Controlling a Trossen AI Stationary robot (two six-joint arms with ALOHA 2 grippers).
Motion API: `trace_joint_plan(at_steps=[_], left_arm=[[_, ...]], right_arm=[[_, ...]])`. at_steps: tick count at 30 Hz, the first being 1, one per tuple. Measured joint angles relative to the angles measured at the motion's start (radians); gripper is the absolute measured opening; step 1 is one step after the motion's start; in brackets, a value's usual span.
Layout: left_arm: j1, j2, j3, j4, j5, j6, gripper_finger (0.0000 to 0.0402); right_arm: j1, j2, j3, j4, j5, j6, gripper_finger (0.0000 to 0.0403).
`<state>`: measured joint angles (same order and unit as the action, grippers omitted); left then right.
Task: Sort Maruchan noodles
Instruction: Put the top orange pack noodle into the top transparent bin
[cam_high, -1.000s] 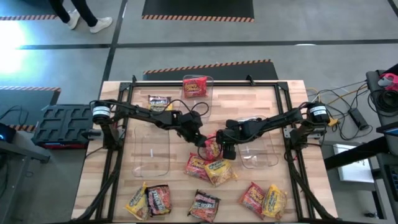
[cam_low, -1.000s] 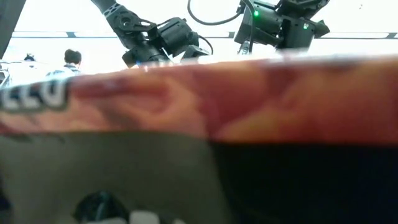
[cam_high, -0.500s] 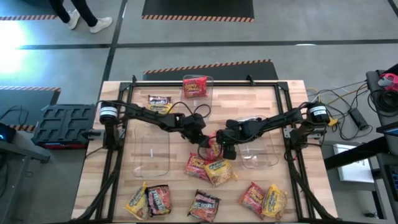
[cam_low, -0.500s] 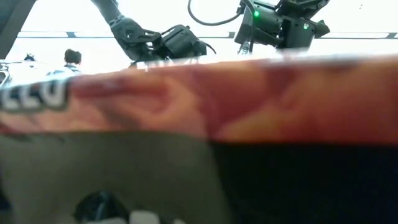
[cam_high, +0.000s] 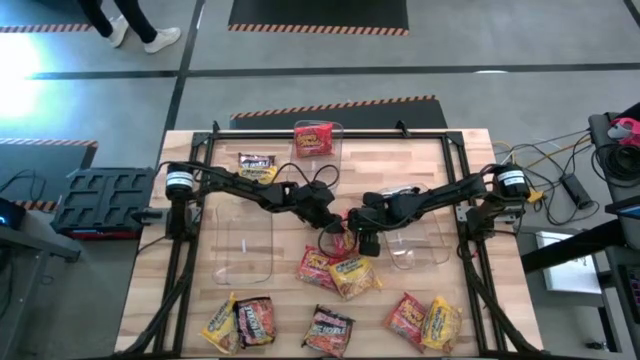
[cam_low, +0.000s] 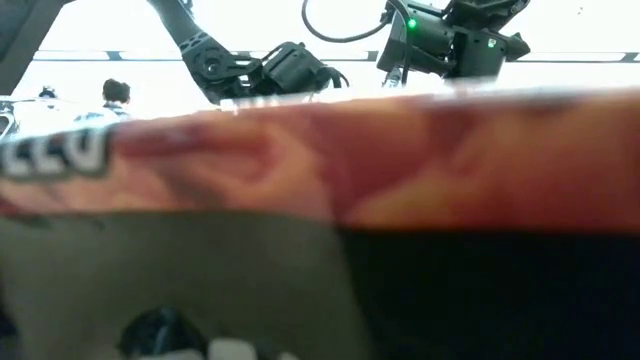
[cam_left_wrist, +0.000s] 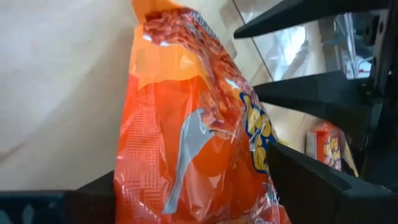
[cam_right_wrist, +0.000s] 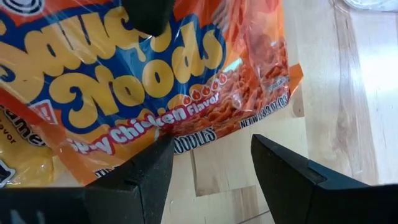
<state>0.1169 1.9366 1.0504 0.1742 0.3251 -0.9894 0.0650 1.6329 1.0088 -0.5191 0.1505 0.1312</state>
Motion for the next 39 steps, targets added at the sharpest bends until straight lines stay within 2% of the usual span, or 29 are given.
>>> trace_joint_plan(at_steps=[13,28,39], left_arm=[[0.0,-0.003,0.001,-0.008,0.075,-0.035,0.0146],[0.009,-0.081,0.0,-0.016,0.086,0.015,0.0129],[0.063,-0.16,0.011,-0.079,0.096,0.158,0.012]], right_arm=[[0.0,-0.005,0.0,-0.001,-0.009,-0.005,0.0208],[0.0,-0.155,0.015,-0.09,0.007,0.0,0.0208],[0.0,-0.283,0.017,-0.09,0.007,0.0,0.0208]])
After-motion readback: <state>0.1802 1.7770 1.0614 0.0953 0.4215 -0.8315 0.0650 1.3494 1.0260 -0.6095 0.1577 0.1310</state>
